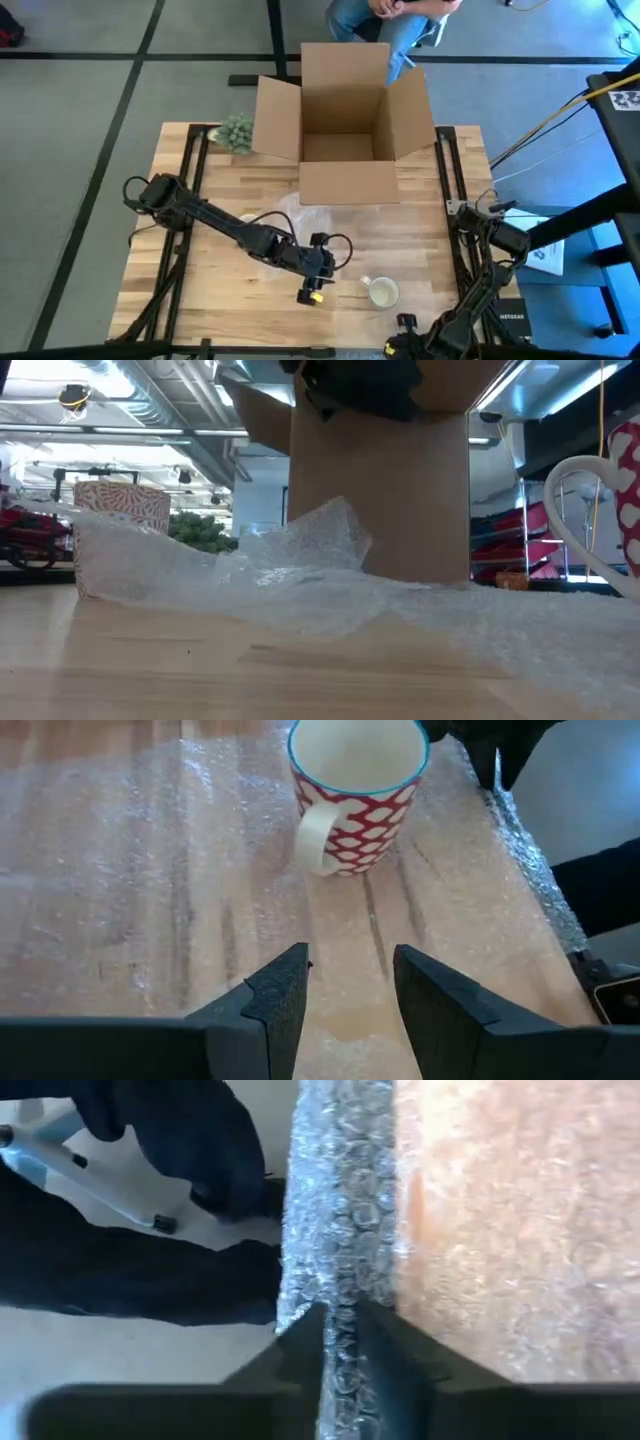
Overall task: Wrap mug
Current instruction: Wrap the red mug with the right bubble wrap
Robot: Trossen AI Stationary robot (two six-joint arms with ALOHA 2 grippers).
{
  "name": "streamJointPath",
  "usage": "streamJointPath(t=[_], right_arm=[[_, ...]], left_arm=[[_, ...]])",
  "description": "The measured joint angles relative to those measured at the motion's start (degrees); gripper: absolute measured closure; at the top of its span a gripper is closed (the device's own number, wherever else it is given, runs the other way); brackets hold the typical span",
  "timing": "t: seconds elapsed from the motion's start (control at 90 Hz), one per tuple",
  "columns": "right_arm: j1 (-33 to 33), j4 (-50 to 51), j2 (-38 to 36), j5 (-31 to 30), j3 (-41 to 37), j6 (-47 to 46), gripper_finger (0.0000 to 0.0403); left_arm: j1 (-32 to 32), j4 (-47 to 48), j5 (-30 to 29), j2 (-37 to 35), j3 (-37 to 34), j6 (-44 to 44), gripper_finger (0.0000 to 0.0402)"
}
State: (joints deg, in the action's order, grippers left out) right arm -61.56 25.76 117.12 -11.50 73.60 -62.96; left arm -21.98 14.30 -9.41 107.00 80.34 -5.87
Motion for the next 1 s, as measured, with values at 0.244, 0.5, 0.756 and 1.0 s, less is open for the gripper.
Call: streamJointPath(t=[0.244,0.5,0.756,1.0], right_arm=[[0.13,1.41,-0.38,2.23,1.39,-0.39,0.0399],[0.13,16.81,-3.20,-0.04,9.79,0.82,0.0402],[0.23,31.53,-5.33,-9.28,16.24,0.38,0.0403],[1.19,37.76,-5.35,-20.94,20.95,-0.93,0.0403]], left_arm=[[-0.02,0.07,0.00,0.02,0.00,-0.13,0.0267],[-0.11,0.09,-0.02,0.02,0.00,-0.13,0.0267],[-0.09,0.12,-0.02,0.02,0.00,0.02,0.0267],[0.00,0.08,-0.02,0.02,0.00,0.31,0.0267]])
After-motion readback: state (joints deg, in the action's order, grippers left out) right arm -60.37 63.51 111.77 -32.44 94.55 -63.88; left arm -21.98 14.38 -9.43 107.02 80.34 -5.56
